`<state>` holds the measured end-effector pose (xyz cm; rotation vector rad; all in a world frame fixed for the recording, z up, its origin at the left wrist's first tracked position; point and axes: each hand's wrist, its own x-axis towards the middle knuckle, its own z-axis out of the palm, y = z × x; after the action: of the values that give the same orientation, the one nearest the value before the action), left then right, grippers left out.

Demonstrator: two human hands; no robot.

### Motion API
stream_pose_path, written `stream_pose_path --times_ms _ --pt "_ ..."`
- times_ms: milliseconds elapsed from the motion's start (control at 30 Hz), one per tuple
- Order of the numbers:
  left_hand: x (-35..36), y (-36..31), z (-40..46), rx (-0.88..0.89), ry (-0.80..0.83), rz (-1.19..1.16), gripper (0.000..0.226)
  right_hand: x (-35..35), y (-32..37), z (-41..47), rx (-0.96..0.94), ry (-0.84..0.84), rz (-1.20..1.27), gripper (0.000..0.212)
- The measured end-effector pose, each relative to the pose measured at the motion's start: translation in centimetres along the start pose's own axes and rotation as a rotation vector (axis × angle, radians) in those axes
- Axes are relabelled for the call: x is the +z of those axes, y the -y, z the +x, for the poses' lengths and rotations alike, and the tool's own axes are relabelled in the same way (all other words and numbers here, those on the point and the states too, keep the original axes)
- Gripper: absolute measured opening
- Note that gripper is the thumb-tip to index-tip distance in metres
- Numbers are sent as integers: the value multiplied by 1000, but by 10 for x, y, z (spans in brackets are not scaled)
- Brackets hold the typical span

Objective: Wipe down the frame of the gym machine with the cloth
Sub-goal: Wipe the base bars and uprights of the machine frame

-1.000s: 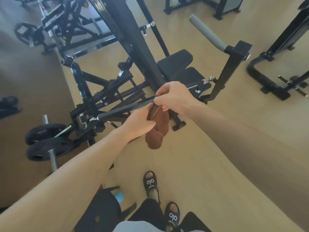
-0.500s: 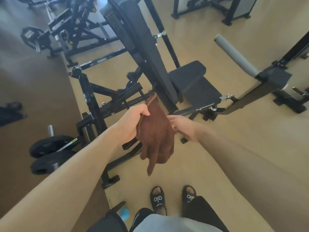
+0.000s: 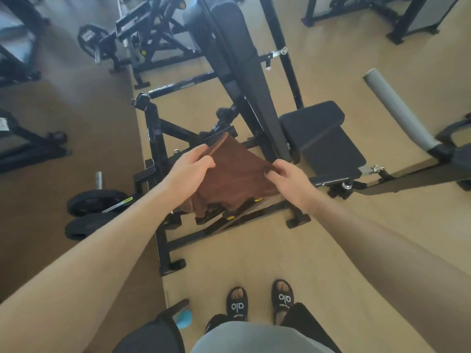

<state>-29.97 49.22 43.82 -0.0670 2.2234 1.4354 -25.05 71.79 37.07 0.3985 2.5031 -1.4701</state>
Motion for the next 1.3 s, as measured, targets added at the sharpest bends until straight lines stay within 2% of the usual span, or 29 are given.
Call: stream_pose_path --times_ms 133,267,400,500,567,667,733,800,967,1133,1167,1267,1300 --pt "1 1 6 114 -94 239 20 -19 1 3 -39 106 -131 21" --pt "6 -2 13 77 -107 237 19 -38 8 6 -34 144 -164 29" --pt "10 0 17 53 -131 262 16 -53 11 4 194 426 -114 32" --pt "15 1 15 81 -148 281 15 -57 3 4 271 636 -157 27" --pt "17 1 12 97 -150 267 12 -56 0 6 249 607 -246 34" --pt "14 3 8 98 -128 247 9 -53 4 10 177 379 -439 33" --pt "12 6 7 122 -108 257 14 -52 7 13 227 310 -452 34" --pt "14 7 3 172 -109 272 18 -52 12 14 343 333 -283 34" --pt "40 5 -14 201 -40 269 17 -44 43 15 523 297 441 18" --pt "67 7 -23 200 -16 90 19 -30 64 14 617 254 753 21" --pt "68 8 -22 218 -7 87 25 -28 66 13 632 254 789 21" --pt "67 10 -20 287 21 109 64 -24 73 11 668 227 895 18" --pt "67 9 -19 301 -2 126 69 -22 74 9 670 222 929 19"
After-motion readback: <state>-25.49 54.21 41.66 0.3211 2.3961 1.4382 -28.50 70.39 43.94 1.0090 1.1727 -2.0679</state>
